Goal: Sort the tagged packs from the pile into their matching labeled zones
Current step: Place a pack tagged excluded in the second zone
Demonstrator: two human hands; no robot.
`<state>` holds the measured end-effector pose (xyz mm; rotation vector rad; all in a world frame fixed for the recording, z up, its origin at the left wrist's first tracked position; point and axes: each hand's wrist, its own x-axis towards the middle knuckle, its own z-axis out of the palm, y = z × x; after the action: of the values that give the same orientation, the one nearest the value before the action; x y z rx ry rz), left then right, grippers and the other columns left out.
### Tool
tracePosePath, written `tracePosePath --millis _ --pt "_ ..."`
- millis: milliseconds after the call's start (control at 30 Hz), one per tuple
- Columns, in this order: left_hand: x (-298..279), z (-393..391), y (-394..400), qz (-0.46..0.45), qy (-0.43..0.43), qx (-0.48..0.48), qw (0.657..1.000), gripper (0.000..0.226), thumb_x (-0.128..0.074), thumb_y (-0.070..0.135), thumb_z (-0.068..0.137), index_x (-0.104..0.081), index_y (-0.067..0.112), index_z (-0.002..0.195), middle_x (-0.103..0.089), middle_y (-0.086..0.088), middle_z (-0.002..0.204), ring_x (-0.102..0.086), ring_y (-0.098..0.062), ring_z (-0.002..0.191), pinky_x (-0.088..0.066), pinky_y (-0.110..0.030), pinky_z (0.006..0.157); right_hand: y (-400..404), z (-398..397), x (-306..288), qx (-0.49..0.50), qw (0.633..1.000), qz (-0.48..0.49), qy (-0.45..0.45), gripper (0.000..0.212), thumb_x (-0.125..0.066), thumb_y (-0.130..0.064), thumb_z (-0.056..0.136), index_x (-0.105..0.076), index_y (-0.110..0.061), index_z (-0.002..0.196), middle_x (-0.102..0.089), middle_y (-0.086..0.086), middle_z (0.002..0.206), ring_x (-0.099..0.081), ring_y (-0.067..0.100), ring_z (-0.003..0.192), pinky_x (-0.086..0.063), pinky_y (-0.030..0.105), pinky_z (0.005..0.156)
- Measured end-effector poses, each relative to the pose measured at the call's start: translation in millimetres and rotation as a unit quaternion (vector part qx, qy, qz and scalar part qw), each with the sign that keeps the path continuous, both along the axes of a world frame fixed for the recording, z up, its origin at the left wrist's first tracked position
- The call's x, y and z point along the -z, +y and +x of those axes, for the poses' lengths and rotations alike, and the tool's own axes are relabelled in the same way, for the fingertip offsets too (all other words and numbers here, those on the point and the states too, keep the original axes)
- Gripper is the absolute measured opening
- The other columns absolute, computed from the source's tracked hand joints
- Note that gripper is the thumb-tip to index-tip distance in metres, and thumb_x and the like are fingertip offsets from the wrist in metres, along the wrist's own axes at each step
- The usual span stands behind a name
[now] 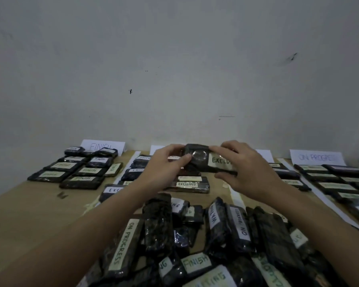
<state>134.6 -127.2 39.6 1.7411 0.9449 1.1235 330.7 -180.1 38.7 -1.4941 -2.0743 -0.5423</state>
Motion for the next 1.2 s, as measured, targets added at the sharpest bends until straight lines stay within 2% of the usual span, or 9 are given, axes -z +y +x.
tracePosePath --millis 133,267,333,400,500,667,900,1000,1200 --pt "-3.5 -21.3 10.9 0.03 0.074 -0.028 0.996 0.031 -0.052 0.028 0.093 -0.054 0.022 0.123 -0.059 0.007 0.117 -0.058 -0.011 0.105 -0.048 -0.032 0.092 15.2 -3.8 -2.8 0.03 0.999 -0.036 0.016 0.061 -0.069 -0.032 0.081 -0.045 -0.023 0.136 -0.055 0.003 0.127 -0.043 0.026 0.119 -0.039 0.041 0.098" --pt "2.2 -41.6 21.7 0.026 0.067 -0.055 0.996 0.019 -0.053 0.023 0.092 -0.06 0.021 0.11 -0.062 0.007 0.108 -0.059 -0.011 0.102 -0.049 -0.032 0.09 37.5 -7.6 9.8 0.038 0.977 -0.212 0.004 0.061 -0.061 -0.037 0.087 -0.034 -0.03 0.142 -0.046 -0.003 0.141 -0.038 0.021 0.129 -0.034 0.039 0.105" --pt "6.4 -48.6 26.6 0.023 0.066 -0.058 0.996 0.018 -0.053 0.021 0.093 -0.06 0.02 0.108 -0.061 0.01 0.105 -0.058 -0.009 0.101 -0.049 -0.033 0.091 51.9 -13.4 20.1 0.02 0.956 -0.293 0.005 0.061 -0.059 -0.036 0.089 -0.034 -0.027 0.143 -0.042 0.0 0.144 -0.037 0.021 0.132 -0.031 0.037 0.109" --pt "13.2 -53.7 32.9 0.02 0.074 -0.061 0.995 0.016 -0.054 0.02 0.092 -0.061 0.02 0.106 -0.062 0.009 0.105 -0.058 -0.007 0.102 -0.049 -0.035 0.092 64.5 -23.4 30.9 0.01 0.941 -0.338 -0.023 0.054 -0.057 -0.033 0.09 -0.04 -0.022 0.14 -0.048 0.005 0.139 -0.041 0.024 0.129 -0.035 0.035 0.105" --pt "22.3 -59.5 43.3 0.027 0.082 -0.067 0.994 0.013 -0.055 0.017 0.091 -0.063 0.02 0.101 -0.063 0.007 0.103 -0.059 -0.011 0.103 -0.048 -0.037 0.093 82.6 -35.0 46.3 0.001 0.933 -0.352 -0.077 0.045 -0.057 -0.033 0.09 -0.047 -0.022 0.132 -0.056 0.009 0.123 -0.049 0.027 0.118 -0.042 0.035 0.094" --pt "29.0 -66.9 58.6 0.038 0.084 -0.066 0.994 0.013 -0.054 0.014 0.091 -0.063 0.023 0.095 -0.062 0.01 0.099 -0.058 -0.007 0.099 -0.049 -0.036 0.091 102.8 -44.7 60.3 -0.019 0.928 -0.354 -0.11 0.051 -0.055 -0.039 0.09 -0.04 -0.028 0.137 -0.045 0.008 0.125 -0.044 0.025 0.118 -0.04 0.035 0.094" --pt "39.9 -67.9 73.6 0.039 0.091 -0.077 0.992 0.013 -0.056 0.015 0.09 -0.063 0.025 0.094 -0.063 0.009 0.1 -0.058 -0.004 0.099 -0.052 -0.031 0.082 110.7 -50.7 62.4 -0.04 0.925 -0.353 -0.134 0.055 -0.055 -0.041 0.09 -0.037 -0.031 0.14 -0.038 0.004 0.119 -0.042 0.019 0.107 -0.035 0.028 0.079" --pt "44.9 -65.7 76.1 0.027 0.095 -0.069 0.993 0.013 -0.055 0.016 0.09 -0.064 0.024 0.096 -0.064 0.008 0.1 -0.058 -0.004 0.097 -0.048 -0.022 0.074 113.6 -51.2 64.4 -0.032 0.926 -0.346 -0.147 0.056 -0.056 -0.043 0.089 -0.036 -0.032 0.141 -0.037 0.005 0.119 -0.043 0.021 0.108 -0.04 0.032 0.081" --pt "46.6 -60.0 71.1 0.024 0.113 -0.048 0.992 0.016 -0.053 0.02 0.092 -0.062 0.021 0.106 -0.063 0.009 0.1 -0.057 -0.002 0.097 -0.041 -0.013 0.074 111.0 -49.1 62.9 -0.025 0.925 -0.356 -0.133 0.06 -0.057 -0.045 0.088 -0.034 -0.032 0.142 -0.04 0.006 0.117 -0.044 0.022 0.108 -0.04 0.034 0.082"
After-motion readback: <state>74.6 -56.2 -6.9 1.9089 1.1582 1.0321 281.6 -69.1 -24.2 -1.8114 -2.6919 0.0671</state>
